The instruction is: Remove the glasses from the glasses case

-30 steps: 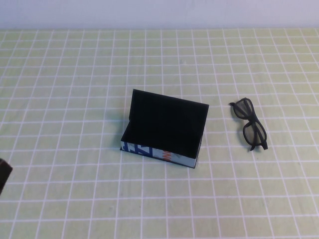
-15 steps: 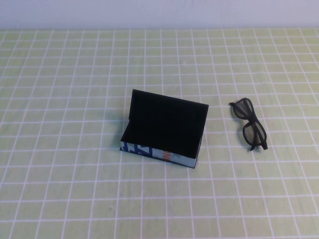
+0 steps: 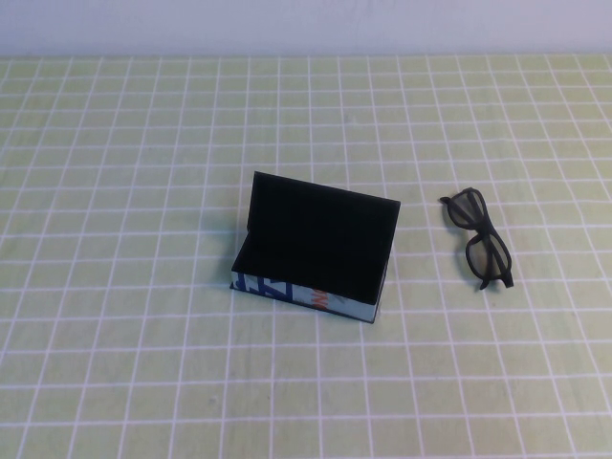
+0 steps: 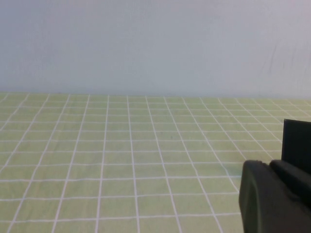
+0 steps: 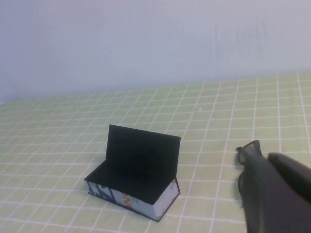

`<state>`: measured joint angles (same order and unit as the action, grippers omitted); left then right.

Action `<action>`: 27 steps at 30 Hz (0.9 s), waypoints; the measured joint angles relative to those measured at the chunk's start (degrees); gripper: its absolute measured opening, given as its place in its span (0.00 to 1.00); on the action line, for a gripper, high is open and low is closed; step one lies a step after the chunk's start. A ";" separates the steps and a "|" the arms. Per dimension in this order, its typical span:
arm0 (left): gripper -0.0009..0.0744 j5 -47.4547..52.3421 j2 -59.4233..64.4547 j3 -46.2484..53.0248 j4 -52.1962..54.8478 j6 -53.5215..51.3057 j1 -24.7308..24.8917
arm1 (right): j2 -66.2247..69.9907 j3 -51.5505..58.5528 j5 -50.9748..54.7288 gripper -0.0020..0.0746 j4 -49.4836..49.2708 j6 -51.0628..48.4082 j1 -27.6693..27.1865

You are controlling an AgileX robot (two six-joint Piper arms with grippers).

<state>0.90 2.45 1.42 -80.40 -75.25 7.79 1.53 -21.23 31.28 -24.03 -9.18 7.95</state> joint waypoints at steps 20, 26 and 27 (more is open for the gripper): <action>0.01 -0.10 0.00 0.00 0.00 -0.09 0.00 | 0.00 5.81 -10.59 0.01 6.79 -0.19 0.00; 0.01 -0.10 0.00 0.00 0.00 -0.09 0.00 | 0.00 19.15 -27.01 0.00 10.04 -0.19 -4.02; 0.01 -0.10 0.00 0.00 0.00 -0.09 0.00 | -0.32 20.88 -28.23 0.00 10.17 -0.19 -4.78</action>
<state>0.80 2.45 1.42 -80.40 -75.34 7.79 1.21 -0.35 3.05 -13.86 -9.37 3.17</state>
